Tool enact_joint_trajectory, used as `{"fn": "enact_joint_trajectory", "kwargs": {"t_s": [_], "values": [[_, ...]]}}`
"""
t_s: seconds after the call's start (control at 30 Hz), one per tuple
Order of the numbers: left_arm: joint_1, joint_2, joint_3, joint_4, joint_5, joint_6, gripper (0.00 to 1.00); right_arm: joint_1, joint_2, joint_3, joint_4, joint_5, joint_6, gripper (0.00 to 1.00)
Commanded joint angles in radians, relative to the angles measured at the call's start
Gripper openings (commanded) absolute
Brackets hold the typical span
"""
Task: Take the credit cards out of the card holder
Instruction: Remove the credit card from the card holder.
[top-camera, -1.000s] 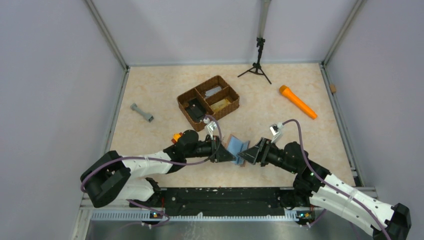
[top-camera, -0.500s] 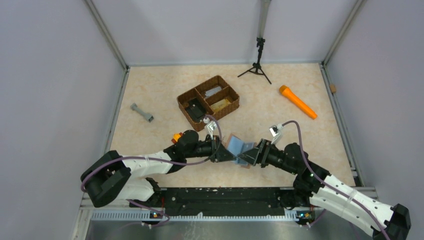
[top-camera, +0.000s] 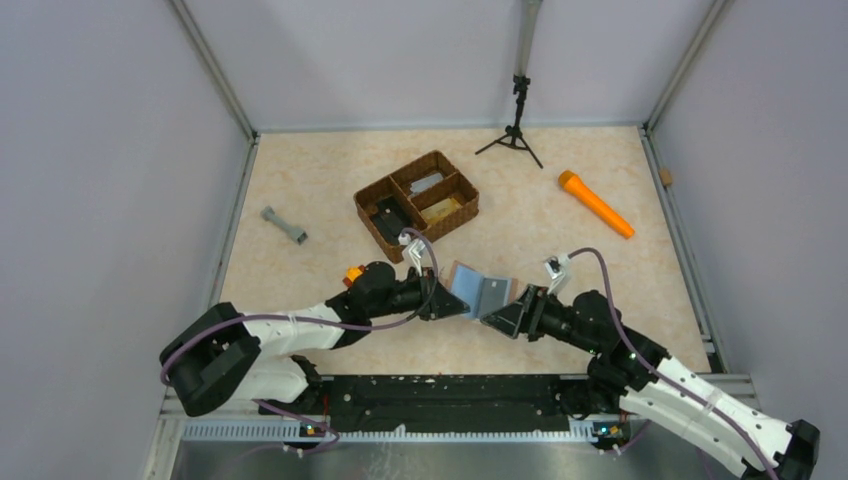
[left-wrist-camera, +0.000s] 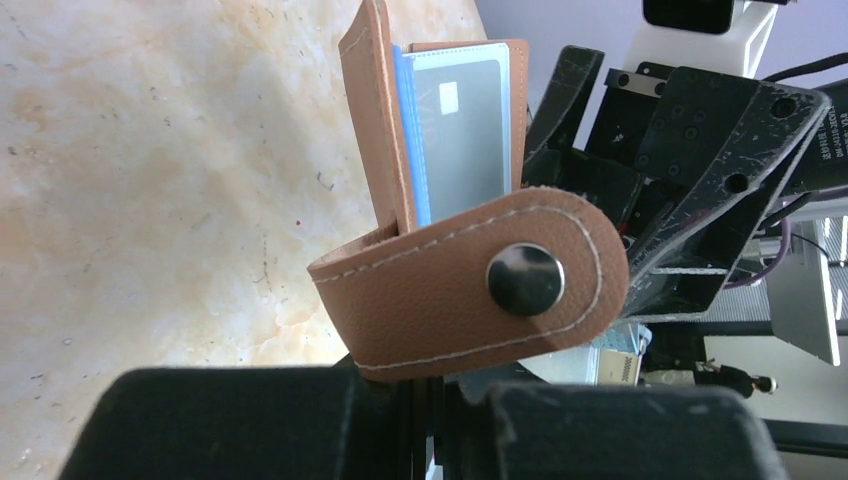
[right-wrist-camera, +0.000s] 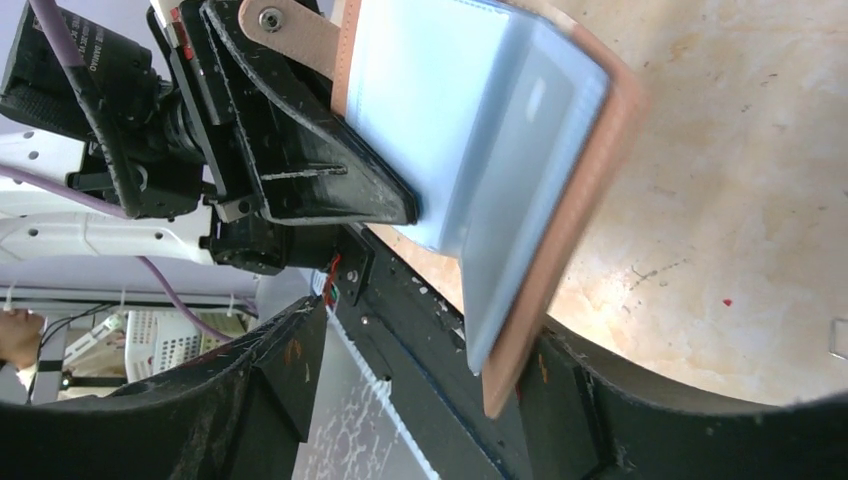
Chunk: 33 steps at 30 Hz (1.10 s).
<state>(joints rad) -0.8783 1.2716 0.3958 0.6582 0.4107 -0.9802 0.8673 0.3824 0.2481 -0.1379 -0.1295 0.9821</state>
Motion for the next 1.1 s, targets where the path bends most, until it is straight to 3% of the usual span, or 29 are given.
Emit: {"fn": "enact_joint_trajectory", "kwargs": {"t_s": [0.0, 0.2, 0.5, 0.77, 1.07], "values": [[0.013, -0.063, -0.022, 0.039, -0.048, 0.003, 0.0, -0.002, -0.077, 0.045, -0.087, 0.031, -0.034, 0.64], [0.015, -0.086, -0.018, 0.02, -0.039, 0.009, 0.0, -0.002, -0.144, 0.037, -0.135, 0.064, -0.028, 0.45], [0.016, -0.089, -0.026, 0.03, -0.024, 0.0, 0.0, -0.003, -0.187, 0.044, -0.173, 0.16, 0.011, 0.43], [0.016, -0.095, -0.028, 0.031, -0.011, -0.003, 0.0, -0.002, -0.217, 0.038, -0.171, 0.188, 0.028, 0.25], [0.016, -0.092, -0.022, 0.035, 0.003, -0.007, 0.0, -0.002, -0.206, 0.026, -0.156, 0.185, 0.035, 0.17]]}}
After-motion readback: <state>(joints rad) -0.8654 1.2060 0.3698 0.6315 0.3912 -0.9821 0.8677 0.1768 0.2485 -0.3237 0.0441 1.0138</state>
